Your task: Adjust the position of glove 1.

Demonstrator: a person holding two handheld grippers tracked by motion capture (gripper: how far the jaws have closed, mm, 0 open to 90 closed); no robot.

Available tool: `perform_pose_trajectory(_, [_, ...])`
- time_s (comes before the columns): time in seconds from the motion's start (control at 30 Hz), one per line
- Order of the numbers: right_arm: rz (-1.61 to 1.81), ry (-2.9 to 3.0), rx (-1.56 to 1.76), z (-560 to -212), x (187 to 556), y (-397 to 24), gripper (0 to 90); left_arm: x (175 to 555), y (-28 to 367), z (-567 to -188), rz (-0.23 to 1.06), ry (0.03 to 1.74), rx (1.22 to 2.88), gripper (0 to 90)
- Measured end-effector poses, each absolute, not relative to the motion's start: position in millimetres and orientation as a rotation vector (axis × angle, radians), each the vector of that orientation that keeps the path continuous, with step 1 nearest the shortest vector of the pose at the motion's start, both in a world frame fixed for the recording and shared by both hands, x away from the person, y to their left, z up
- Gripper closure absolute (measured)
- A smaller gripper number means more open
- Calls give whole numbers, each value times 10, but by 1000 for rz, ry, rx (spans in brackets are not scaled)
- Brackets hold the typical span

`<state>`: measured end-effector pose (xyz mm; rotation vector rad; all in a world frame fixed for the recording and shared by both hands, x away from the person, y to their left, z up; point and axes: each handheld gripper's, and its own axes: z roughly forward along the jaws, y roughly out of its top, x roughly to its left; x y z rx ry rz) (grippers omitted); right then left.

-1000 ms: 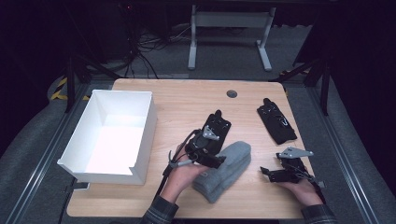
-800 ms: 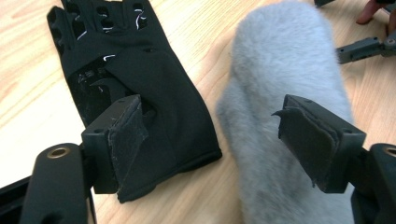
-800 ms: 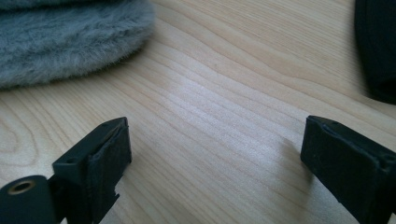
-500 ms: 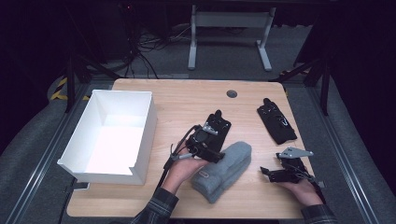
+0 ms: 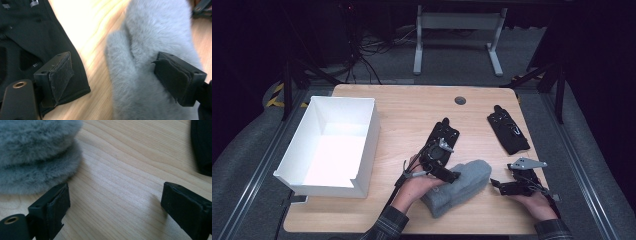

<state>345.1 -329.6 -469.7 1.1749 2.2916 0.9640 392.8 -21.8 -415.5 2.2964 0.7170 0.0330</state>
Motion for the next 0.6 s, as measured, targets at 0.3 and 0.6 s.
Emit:
perform_pose_trajectory(0.3, [965, 2289, 1174, -4698, 3439, -3294, 87, 3918, -344, -4129, -24, 653, 2324, 147])
perform_pose_trajectory(0.6, [966, 2290, 1174, -4698, 3438, -3294, 86, 3849, -507, -4305, -21, 612, 2459, 110])
